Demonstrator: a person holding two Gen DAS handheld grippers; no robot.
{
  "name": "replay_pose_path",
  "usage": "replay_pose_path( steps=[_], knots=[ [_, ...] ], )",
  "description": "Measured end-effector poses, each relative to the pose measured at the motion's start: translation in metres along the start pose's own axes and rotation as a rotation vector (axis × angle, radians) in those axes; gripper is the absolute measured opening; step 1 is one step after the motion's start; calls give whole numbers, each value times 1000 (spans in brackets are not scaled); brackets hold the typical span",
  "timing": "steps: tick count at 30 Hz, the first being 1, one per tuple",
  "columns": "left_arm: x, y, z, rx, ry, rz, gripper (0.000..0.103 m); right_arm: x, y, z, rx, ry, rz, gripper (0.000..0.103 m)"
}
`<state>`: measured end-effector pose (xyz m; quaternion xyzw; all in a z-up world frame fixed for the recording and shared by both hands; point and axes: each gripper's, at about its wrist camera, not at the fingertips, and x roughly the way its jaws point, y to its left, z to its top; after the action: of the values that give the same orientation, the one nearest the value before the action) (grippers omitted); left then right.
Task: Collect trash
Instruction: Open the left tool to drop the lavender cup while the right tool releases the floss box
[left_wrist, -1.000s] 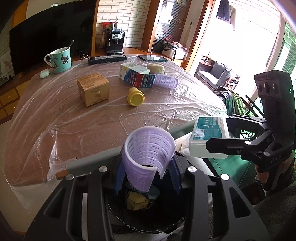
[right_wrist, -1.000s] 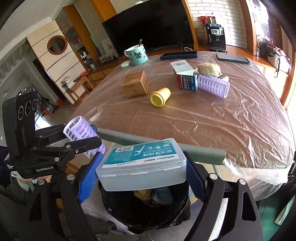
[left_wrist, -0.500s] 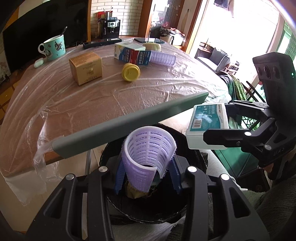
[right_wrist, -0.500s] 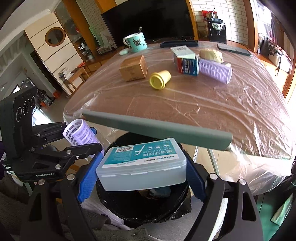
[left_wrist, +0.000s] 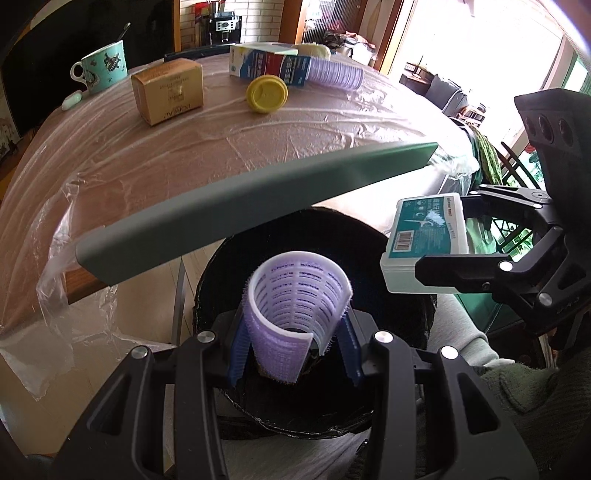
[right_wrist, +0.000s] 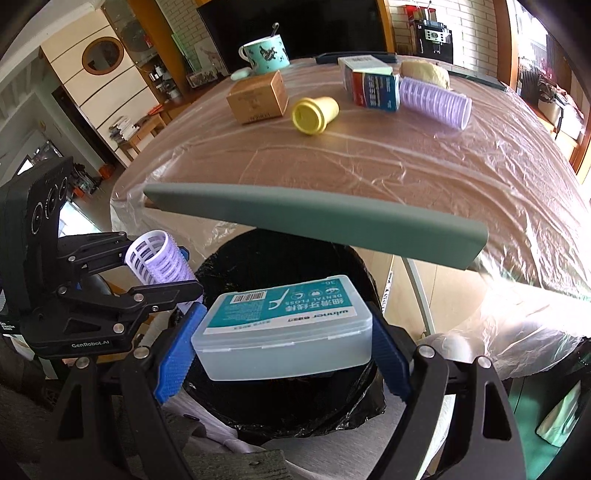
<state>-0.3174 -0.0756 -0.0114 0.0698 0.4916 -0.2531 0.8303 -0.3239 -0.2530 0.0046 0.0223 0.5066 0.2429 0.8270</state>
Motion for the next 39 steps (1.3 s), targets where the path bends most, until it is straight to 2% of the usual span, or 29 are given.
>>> replay_pose_path(
  steps=[25,39],
  knots=[
    [38,5,-13,27,101,45,43,43,1,-3,-20,73,-40,83],
    [43,6,-9,29,108,54,43,48,6,-4,-44,89,-43,83]
  ],
)
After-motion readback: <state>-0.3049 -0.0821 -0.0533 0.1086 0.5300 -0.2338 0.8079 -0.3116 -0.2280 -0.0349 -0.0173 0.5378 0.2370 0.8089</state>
